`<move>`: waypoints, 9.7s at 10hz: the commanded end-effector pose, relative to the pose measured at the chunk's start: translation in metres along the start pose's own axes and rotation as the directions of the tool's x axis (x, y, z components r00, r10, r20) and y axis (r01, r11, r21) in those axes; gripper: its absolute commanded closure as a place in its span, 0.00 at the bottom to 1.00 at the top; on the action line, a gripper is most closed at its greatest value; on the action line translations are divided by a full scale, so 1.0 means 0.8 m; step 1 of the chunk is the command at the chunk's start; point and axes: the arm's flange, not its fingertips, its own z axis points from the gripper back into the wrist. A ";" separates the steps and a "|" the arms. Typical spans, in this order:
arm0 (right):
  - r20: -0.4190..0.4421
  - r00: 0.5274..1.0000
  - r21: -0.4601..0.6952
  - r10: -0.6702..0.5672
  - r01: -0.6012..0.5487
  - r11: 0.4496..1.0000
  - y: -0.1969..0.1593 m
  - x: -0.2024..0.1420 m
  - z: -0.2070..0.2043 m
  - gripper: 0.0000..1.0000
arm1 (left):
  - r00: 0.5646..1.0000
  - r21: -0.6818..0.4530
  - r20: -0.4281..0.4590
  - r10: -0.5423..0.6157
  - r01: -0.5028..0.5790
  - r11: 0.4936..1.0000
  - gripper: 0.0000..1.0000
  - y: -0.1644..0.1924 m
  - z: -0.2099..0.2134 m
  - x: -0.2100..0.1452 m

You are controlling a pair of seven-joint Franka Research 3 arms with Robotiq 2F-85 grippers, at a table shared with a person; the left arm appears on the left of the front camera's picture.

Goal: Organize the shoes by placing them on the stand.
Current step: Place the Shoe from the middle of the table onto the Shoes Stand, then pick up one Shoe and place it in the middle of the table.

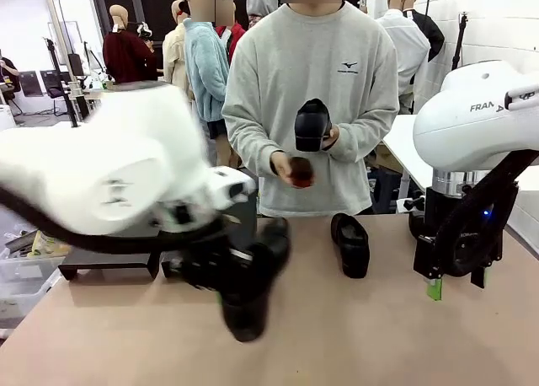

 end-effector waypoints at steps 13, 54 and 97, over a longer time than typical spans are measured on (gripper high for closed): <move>-0.008 1.000 0.004 -0.018 0.018 1.000 0.003 0.001 0.002 0.00 | 0.888 0.051 0.419 0.189 -0.231 0.972 1.00 0.250 0.094 0.101; -0.008 1.000 0.004 -0.018 0.018 1.000 0.003 0.001 0.002 0.00 | 0.929 0.222 0.193 0.316 -0.355 0.908 0.00 0.524 0.041 0.238; 0.412 0.907 0.249 -0.087 -0.020 0.968 -0.237 0.188 0.067 0.00 | 0.985 -0.192 -0.163 -0.058 0.026 0.981 0.00 0.232 0.075 0.057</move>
